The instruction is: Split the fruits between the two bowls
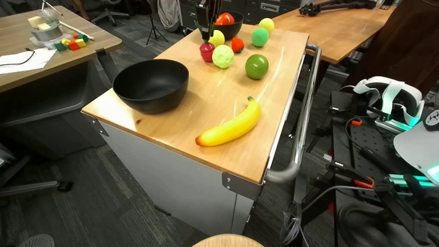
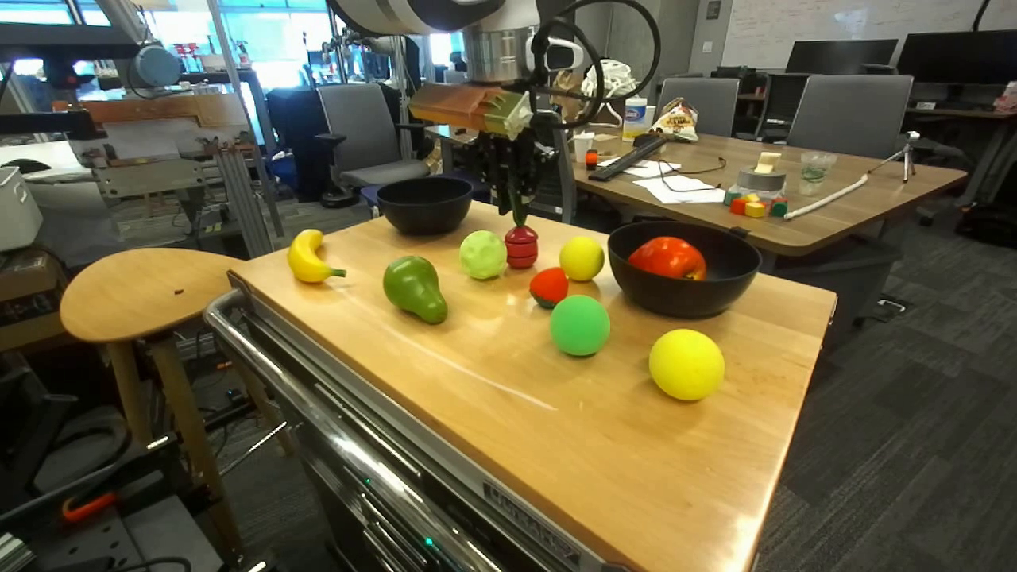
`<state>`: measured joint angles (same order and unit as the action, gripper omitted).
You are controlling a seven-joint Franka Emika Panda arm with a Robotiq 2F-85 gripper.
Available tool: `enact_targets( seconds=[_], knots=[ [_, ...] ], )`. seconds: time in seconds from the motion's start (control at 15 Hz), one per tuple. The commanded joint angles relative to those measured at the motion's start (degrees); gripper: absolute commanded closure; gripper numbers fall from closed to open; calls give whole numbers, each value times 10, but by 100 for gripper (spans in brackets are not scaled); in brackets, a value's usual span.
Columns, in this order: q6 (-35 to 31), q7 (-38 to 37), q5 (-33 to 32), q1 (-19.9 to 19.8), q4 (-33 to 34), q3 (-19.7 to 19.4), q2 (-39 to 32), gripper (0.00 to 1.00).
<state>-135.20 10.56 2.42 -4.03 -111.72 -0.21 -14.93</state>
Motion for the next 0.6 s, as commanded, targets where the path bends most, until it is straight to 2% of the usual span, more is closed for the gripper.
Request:
enact_targets(
  seconds=[0.0, 0.13, 0.2, 0.53],
  knots=[
    [16, -24, -24, 12, 28, -4, -5, 99],
    [37, -56, -65, 27, 40, -9, -5, 100],
    [22, -60, -70, 32, 40, -3, 0, 100],
    [-30, -71, -48, 69, 63, 35, -1, 99]
  ],
)
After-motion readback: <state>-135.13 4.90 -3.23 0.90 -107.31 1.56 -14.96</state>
